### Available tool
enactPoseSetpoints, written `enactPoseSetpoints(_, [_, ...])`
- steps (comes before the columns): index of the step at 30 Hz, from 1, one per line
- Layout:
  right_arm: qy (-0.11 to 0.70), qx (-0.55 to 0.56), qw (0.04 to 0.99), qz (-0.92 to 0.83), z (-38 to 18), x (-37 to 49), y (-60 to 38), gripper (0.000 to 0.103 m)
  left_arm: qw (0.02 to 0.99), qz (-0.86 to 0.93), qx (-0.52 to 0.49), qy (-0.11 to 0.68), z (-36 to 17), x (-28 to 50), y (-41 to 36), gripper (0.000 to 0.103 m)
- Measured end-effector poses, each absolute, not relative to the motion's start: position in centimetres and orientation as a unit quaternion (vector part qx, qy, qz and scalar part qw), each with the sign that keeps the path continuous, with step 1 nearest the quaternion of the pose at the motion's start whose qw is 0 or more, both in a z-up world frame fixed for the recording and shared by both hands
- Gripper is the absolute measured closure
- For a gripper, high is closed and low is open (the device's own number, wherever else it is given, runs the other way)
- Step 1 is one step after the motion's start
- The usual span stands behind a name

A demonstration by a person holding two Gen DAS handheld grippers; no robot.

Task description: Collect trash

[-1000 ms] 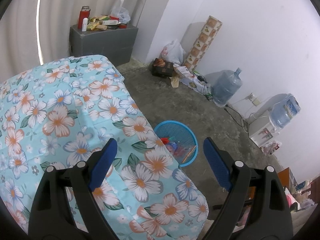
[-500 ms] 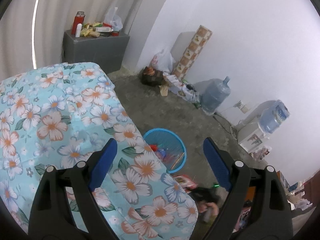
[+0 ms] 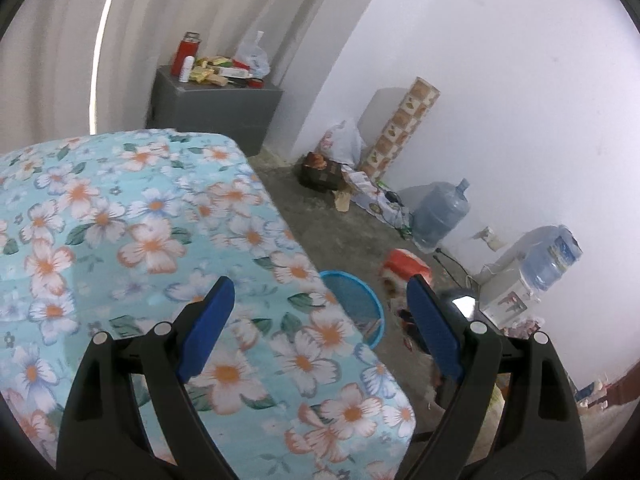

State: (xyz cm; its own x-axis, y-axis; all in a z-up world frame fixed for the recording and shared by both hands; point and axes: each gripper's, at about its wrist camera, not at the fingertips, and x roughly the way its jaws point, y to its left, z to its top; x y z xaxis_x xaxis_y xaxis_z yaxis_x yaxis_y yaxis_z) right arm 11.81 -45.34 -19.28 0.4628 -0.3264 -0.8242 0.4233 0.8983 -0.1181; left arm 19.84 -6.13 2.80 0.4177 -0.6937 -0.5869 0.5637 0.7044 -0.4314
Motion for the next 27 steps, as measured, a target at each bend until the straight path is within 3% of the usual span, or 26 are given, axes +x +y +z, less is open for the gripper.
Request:
enactPoseSetpoints(5, [0.563,-0.039,0.791,-0.236,-27.6,17.7,-44.7,0.093,0.842,-0.355,-0.083,0.397,2.5,20.5,-4.8,0.020])
enactPoseSetpoints(8, [0.587,0.011,0.777,-0.227,-29.5,18.8,-45.4,0.073,0.845,-0.353,-0.080,0.394,2.7,20.5,-4.6,0.020])
enactPoseSetpoints(10, [0.568,0.037,0.789,-0.231,-28.4,18.1,-45.7,0.051,0.846,-0.354,-0.078,0.391,2.8,20.6,-4.7,0.020])
enactPoseSetpoints(12, [0.542,0.063,0.806,-0.231,-27.1,17.2,-45.9,0.042,0.845,-0.356,-0.079,0.390,2.8,20.6,-4.9,0.020])
enactPoseSetpoints(20, [0.438,0.183,0.837,-0.273,-19.6,7.3,-47.9,0.041,0.846,-0.368,-0.071,0.378,3.7,18.3,-5.9,0.020])
enactPoseSetpoints(27, [0.309,0.188,0.892,-0.271,-8.9,-0.4,-42.9,0.011,0.849,-0.374,-0.052,0.370,4.6,14.5,-5.8,0.018])
